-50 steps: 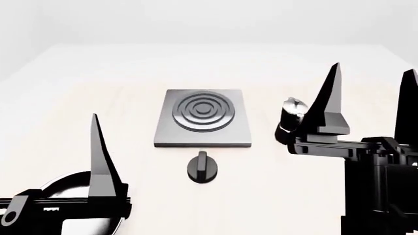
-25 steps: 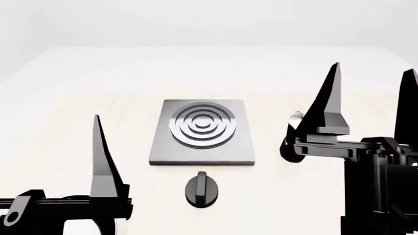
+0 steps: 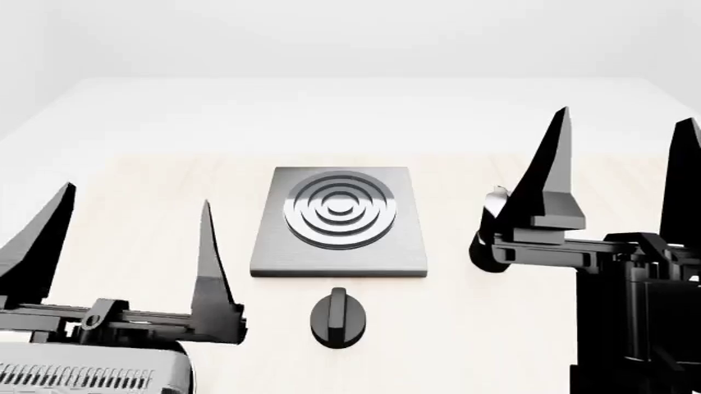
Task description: Turn on the stove and put the moka pot on it.
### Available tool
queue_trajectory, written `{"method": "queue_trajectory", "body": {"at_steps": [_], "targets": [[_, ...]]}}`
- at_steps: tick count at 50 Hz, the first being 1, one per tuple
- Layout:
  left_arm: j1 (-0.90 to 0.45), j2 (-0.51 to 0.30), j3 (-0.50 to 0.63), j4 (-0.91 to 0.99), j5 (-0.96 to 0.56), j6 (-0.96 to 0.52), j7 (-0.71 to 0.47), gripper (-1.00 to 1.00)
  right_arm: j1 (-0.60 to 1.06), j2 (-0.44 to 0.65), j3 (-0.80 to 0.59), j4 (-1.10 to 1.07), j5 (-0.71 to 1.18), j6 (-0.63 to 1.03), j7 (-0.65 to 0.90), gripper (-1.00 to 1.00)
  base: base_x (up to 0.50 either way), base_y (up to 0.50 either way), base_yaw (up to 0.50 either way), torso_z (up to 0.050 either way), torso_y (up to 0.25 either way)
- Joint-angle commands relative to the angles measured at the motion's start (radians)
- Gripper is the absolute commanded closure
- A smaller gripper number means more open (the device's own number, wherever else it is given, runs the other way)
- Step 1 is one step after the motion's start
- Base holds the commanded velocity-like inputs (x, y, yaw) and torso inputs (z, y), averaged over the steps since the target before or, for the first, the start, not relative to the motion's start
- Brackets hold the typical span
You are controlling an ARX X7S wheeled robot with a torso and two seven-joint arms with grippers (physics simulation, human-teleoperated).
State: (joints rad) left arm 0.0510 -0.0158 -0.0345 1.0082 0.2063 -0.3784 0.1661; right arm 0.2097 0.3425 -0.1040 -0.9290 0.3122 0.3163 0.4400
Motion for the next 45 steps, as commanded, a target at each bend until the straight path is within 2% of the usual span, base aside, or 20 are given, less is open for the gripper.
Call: {"method": "queue_trajectory", "body": {"at_steps": [1, 29, 45], "targets": [[-0.033, -0.017, 0.015, -0.094, -0.076, -0.196, -0.015, -1.00, 0.003, 0.009, -0.006, -0.005, 0.006, -0.001, 0.011, -1.00, 0.00, 0.00, 0.00, 0.000, 0.000], [0.015, -0.046, -0.012, -0.332, -0.241, -0.196, -0.053, -1.00, 0.016, 0.033, -0.016, -0.017, 0.026, 0.007, 0.041, -1.00, 0.00, 0.00, 0.00, 0.000, 0.000], [0.053, -0.059, 0.032, -0.473, -0.261, -0.145, -0.079, -1.00, 0.019, 0.042, -0.027, -0.011, 0.031, 0.001, 0.053, -1.00, 0.00, 0.00, 0.00, 0.000, 0.000]]}}
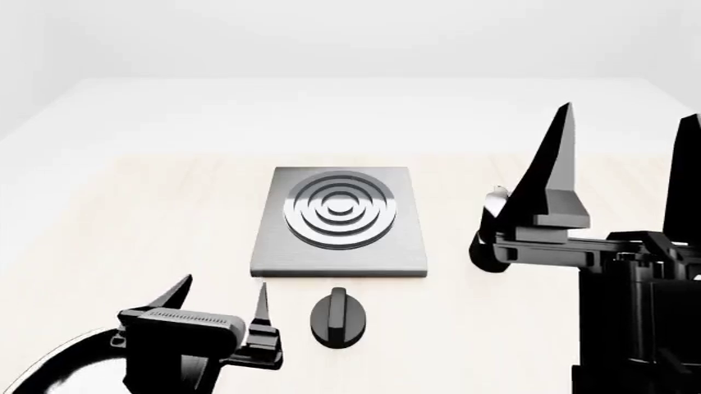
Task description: Turn on the stove and put the moka pot on it.
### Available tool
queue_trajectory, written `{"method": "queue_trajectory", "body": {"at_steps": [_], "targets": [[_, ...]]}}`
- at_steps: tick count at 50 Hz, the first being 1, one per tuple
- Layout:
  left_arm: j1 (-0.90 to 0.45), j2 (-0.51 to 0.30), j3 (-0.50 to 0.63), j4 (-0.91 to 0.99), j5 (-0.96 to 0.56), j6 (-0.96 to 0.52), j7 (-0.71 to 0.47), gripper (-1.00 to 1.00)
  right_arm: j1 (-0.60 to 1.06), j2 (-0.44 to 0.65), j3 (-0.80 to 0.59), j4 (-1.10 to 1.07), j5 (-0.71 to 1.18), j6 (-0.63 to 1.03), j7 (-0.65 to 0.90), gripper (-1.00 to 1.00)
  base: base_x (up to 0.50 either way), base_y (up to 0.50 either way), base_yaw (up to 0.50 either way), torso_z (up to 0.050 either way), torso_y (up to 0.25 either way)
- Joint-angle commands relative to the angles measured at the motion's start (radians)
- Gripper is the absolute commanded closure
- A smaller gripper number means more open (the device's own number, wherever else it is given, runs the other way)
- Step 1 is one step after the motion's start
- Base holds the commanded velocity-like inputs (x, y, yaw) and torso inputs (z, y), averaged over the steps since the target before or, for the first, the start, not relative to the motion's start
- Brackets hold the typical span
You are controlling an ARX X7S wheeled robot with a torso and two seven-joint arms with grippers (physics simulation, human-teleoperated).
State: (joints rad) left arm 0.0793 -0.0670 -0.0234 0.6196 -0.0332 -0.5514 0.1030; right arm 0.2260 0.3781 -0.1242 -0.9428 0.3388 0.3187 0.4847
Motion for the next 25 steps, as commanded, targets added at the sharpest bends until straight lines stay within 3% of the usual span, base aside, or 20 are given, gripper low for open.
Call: {"method": "queue_trajectory", "body": {"at_steps": [1, 25], "targets": [[0.026, -0.008, 0.023, -0.088, -0.022, 0.029, -0.017, -1.00, 0.002, 0.007, -0.008, 0.003, 0.004, -0.003, 0.009, -1.00, 0.00, 0.00, 0.00, 0.000, 0.000], [0.015, -0.025, 0.117, -0.237, -0.033, 0.086, -0.029, -1.00, 0.006, 0.023, -0.012, 0.001, 0.015, -0.009, 0.022, -1.00, 0.00, 0.00, 0.00, 0.000, 0.000]]}}
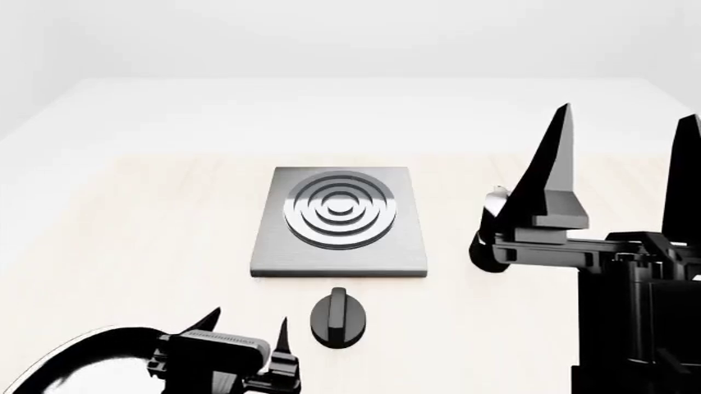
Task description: Turn on the stove and put the moka pot on it.
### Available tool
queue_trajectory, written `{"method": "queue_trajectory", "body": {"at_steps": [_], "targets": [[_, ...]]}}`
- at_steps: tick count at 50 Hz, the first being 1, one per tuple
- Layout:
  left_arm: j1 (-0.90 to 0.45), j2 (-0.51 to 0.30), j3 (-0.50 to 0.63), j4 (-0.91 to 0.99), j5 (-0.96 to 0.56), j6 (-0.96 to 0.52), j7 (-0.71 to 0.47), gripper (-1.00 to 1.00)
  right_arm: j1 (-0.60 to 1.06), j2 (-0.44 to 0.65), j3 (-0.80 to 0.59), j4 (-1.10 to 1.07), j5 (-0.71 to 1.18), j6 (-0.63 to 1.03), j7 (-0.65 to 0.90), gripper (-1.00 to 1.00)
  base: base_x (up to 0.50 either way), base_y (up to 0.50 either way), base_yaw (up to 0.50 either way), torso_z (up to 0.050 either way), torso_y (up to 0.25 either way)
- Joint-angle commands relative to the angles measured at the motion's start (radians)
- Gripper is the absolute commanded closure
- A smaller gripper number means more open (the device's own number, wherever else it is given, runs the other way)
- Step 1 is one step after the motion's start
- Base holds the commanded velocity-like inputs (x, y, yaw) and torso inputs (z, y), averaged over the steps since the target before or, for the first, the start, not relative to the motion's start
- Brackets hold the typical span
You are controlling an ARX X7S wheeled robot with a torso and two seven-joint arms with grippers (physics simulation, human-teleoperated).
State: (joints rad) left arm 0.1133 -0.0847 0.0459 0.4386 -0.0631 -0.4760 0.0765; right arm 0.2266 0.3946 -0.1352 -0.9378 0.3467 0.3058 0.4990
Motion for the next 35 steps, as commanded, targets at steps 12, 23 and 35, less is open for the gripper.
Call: {"method": "queue_trajectory", "body": {"at_steps": [12, 23, 35], "targets": [[-0.063, -0.006, 0.112, -0.089, -0.009, 0.005, -0.004, -1.00, 0.006, 0.011, -0.012, -0.006, 0.007, 0.005, 0.012, -1.00, 0.00, 0.00, 0.00, 0.000, 0.000], [-0.100, 0.001, 0.157, -0.127, -0.021, 0.010, -0.005, -1.00, 0.004, 0.014, -0.021, -0.002, 0.005, -0.003, 0.013, -1.00, 0.00, 0.00, 0.00, 0.000, 0.000], [-0.120, 0.004, 0.181, -0.179, -0.042, 0.039, -0.009, -1.00, 0.008, 0.019, -0.023, -0.001, 0.010, 0.000, 0.018, -1.00, 0.00, 0.00, 0.00, 0.000, 0.000]]}}
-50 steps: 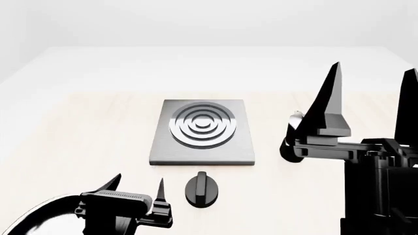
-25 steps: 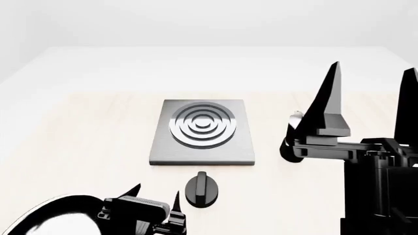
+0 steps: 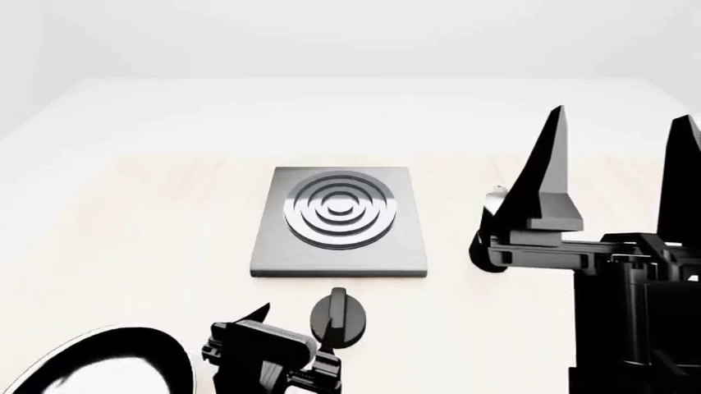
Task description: Turn on the stove and put the moka pot on it.
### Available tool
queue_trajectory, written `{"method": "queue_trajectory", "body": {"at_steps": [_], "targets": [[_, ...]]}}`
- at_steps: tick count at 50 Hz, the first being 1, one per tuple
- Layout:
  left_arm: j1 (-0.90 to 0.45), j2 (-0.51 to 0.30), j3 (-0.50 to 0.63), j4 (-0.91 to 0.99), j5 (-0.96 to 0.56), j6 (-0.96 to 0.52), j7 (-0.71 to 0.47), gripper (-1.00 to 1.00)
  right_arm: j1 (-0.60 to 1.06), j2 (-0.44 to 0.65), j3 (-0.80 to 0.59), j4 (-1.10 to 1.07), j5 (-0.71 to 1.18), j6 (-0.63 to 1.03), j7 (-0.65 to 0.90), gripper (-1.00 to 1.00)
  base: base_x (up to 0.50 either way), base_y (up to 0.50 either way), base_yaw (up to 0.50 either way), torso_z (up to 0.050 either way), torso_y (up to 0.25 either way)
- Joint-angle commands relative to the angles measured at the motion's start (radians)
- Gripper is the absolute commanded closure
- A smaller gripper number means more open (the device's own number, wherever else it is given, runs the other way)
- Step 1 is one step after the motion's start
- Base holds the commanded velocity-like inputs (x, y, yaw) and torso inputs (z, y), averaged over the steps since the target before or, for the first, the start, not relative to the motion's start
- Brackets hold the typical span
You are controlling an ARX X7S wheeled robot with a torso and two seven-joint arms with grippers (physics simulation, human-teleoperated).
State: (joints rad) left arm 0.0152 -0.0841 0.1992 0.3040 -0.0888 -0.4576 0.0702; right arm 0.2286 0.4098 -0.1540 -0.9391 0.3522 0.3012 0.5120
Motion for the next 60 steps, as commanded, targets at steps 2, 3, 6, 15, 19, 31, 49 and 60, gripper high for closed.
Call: {"method": "queue_trajectory", "body": {"at_steps": [2, 3, 6, 15, 19, 31, 49, 60], "targets": [[-0.026, 0.004, 0.033, -0.056, -0.019, 0.030, -0.003, -1.00, 0.025, 0.005, -0.006, -0.006, 0.014, 0.027, 0.012, -1.00, 0.00, 0.00, 0.00, 0.000, 0.000], [-0.028, 0.004, 0.034, -0.059, -0.022, 0.031, -0.003, -1.00, 0.027, 0.006, -0.006, -0.007, 0.016, 0.029, 0.013, -1.00, 0.00, 0.00, 0.00, 0.000, 0.000], [-0.035, 0.005, 0.040, -0.084, -0.027, 0.045, -0.003, -1.00, 0.026, 0.008, -0.007, -0.008, 0.014, 0.026, 0.013, -1.00, 0.00, 0.00, 0.00, 0.000, 0.000], [-0.047, 0.010, 0.055, -0.157, -0.047, 0.089, -0.001, -1.00, 0.005, 0.008, -0.021, 0.007, -0.007, -0.008, 0.010, -1.00, 0.00, 0.00, 0.00, 0.000, 0.000], [-0.050, 0.009, 0.061, -0.170, -0.054, 0.092, -0.005, -1.00, 0.003, 0.011, -0.021, 0.005, -0.003, -0.009, 0.013, -1.00, 0.00, 0.00, 0.00, 0.000, 0.000], [-0.067, 0.008, 0.082, -0.227, -0.070, 0.122, -0.008, -1.00, 0.009, 0.019, -0.018, 0.000, 0.006, -0.004, 0.019, -1.00, 0.00, 0.00, 0.00, 0.000, 0.000], [-0.091, 0.009, 0.117, -0.291, -0.096, 0.150, -0.013, -1.00, 0.013, 0.024, -0.026, -0.005, 0.009, -0.002, 0.029, -1.00, 0.00, 0.00, 0.00, 0.000, 0.000], [-0.119, 0.005, 0.134, -0.331, -0.108, 0.163, -0.020, -1.00, 0.007, 0.026, -0.031, 0.001, 0.006, -0.014, 0.030, -1.00, 0.00, 0.00, 0.00, 0.000, 0.000]]}}
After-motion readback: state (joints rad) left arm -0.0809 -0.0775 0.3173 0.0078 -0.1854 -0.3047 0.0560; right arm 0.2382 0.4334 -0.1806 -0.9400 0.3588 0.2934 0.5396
